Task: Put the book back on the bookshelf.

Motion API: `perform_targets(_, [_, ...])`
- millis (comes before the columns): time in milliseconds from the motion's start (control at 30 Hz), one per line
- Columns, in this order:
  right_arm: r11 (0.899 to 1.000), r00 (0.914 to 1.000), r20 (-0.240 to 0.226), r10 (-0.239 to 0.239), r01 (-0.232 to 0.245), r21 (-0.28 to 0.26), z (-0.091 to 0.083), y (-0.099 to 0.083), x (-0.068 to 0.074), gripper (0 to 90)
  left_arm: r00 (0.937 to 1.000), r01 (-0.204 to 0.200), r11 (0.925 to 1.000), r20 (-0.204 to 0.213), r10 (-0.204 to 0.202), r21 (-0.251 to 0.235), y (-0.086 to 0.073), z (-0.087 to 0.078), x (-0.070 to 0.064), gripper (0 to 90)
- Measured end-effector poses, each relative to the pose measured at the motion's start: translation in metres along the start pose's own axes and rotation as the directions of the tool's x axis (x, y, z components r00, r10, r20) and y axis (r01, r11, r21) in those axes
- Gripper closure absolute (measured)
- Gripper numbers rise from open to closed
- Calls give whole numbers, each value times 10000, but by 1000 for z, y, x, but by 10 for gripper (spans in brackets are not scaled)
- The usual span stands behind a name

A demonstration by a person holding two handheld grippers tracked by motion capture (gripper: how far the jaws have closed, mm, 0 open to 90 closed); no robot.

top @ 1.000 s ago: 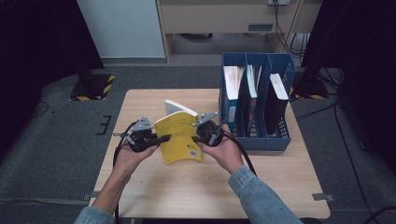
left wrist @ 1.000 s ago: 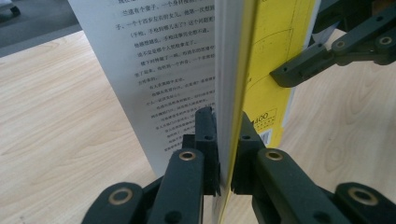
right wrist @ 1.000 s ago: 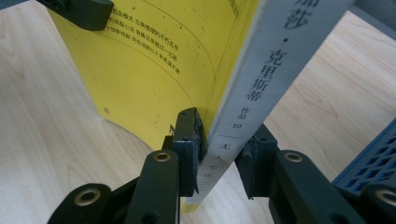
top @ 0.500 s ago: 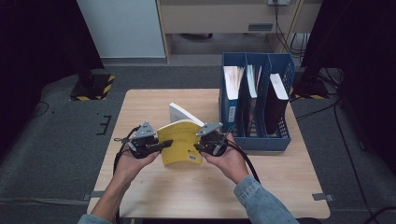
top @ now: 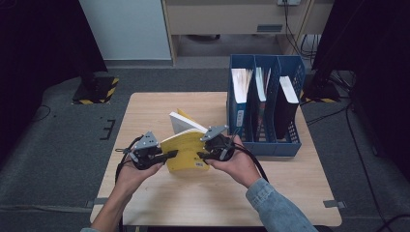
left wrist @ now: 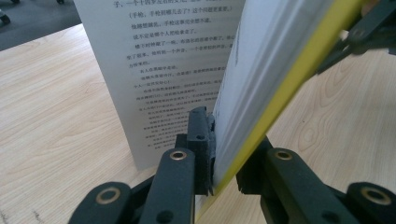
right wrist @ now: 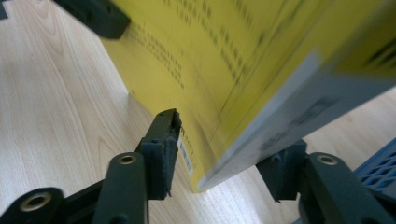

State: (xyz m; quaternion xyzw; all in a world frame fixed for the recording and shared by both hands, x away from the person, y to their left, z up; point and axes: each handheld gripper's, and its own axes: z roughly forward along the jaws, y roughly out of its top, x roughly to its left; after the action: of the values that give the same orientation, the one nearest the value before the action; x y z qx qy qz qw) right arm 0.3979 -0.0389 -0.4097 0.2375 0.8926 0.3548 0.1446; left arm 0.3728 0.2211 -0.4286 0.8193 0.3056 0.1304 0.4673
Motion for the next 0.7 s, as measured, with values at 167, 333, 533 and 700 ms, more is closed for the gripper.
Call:
perform_targets(167, [9999,10000,-12,-28,27,-99,-10,14,1,423,10000,-53,10000,-29,53,34,1,0,0,785])
perform_targets(333, [9996,9999,-67,-152,150,-248,-16,26,-2,366,10000,-71,10000,-25,71,22,0,0,-1,774])
perform_targets(533, [9992,9998,-183,-25,17,-392,-17,29,-1,409,9998,39,10000,-185,-39,12,-1,-2,1,742])
perform_targets(700, [9994,9998,-156,-110,104,-335,-19,32,-1,445,9988,59,10000,-489,-56,62,-4,-5,2,660])
